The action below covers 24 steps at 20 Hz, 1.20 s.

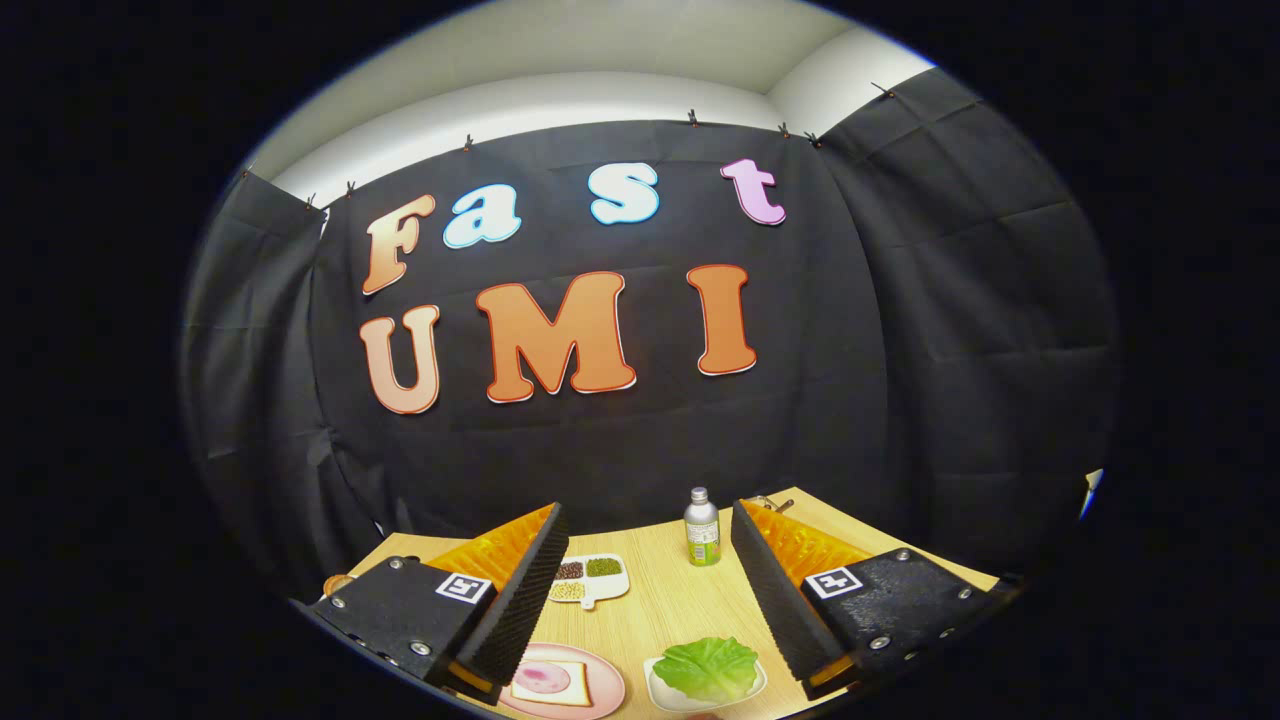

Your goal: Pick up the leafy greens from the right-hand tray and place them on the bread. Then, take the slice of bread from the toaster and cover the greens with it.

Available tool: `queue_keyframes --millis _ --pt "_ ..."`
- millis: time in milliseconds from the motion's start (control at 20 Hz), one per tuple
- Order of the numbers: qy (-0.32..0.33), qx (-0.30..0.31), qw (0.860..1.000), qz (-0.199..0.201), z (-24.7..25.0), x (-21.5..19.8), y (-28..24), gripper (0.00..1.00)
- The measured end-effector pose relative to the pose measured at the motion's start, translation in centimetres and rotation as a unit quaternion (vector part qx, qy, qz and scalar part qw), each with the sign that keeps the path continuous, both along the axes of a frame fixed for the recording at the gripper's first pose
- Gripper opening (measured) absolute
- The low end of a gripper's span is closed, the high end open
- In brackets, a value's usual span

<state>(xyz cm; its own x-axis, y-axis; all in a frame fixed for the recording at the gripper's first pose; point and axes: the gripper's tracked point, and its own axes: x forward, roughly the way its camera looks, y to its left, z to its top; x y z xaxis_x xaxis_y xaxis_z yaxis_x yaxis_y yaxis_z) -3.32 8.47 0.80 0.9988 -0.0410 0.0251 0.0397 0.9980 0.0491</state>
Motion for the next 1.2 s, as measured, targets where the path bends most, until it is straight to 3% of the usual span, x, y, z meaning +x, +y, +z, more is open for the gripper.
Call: queue_keyframes --millis 700,1200 --pt "-0.012 -0.052 0.998 0.020 1.4 0.6 1.9 0.98" --pt "0.022 -0.059 0.998 0.010 -3.0 1.8 -0.7 0.98"
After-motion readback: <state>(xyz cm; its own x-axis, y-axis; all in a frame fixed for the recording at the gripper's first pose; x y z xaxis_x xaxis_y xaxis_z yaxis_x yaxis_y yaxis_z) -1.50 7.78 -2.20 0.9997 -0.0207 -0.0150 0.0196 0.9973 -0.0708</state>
